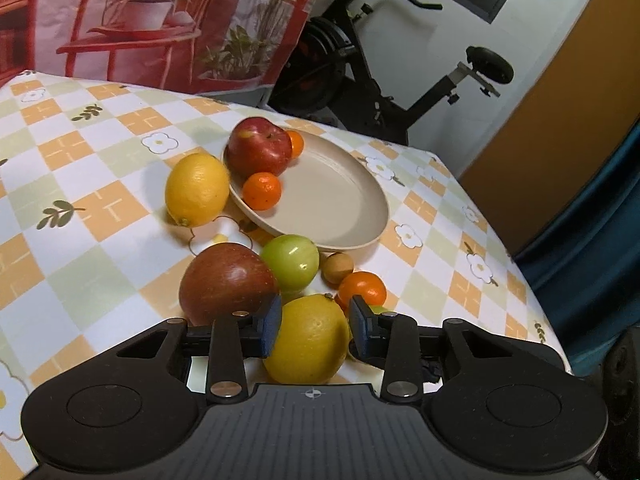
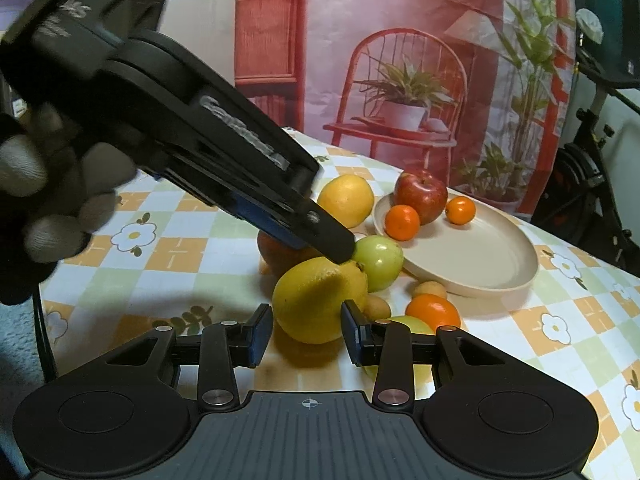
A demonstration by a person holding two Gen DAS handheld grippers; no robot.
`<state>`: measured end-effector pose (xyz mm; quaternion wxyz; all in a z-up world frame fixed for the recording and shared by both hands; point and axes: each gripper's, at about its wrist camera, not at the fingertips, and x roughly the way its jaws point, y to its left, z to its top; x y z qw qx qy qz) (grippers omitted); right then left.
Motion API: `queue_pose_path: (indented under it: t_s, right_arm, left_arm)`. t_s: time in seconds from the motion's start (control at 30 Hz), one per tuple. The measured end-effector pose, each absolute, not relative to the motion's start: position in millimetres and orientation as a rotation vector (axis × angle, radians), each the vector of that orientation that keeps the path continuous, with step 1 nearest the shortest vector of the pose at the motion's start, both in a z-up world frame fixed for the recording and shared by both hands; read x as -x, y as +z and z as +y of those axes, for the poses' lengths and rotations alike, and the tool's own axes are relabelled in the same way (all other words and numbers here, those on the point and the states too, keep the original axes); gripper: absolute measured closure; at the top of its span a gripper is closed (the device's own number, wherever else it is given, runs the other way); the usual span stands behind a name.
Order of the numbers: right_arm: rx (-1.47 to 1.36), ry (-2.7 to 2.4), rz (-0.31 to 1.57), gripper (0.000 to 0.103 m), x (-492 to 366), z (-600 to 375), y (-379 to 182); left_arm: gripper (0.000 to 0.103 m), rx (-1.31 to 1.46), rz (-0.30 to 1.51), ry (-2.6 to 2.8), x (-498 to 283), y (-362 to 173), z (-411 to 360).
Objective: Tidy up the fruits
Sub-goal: 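Move the left tool to the yellow lemon and close on it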
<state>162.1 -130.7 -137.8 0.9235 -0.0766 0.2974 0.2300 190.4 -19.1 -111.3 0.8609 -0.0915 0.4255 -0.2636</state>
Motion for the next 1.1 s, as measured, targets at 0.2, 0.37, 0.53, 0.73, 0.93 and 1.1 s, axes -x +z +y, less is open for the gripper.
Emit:
queue_pose_path:
  t_s: [0.2, 0.37, 0.53, 0.73, 0.93, 1.1]
  right_arm:
    - [0.135, 0.475, 0.634, 0.067, -165, -133, -140]
    - [0.094, 0.466, 0.657, 0.062, -171, -137, -143]
    - [0.081, 0.486, 0.679, 0.056, -179, -135, -144]
    - [0.109, 0.506, 0.669, 0.056, -180, -126, -145]
    - [0.157, 0.52, 0.645, 0.058, -175, -119, -142]
    - [0.172, 0.526, 0.639, 0.059, -175, -117, -140]
  left_arm:
    - [0.072, 0.179, 0.912, -0.552, -192, -116, -18]
    - [0.071, 0.203, 0.921, -0.562, -190, -117, -11]
    - [0.07, 0.257, 0.93, -0.569, -183, -122, 2]
    - [0.07, 0.267, 0.932, -0.56, -176, -122, 12]
    - [0.07, 0.227, 0.902, -0.57, -176, -120, 9]
    - [0.07, 0.224, 0.897, -0.564, -180, -121, 10]
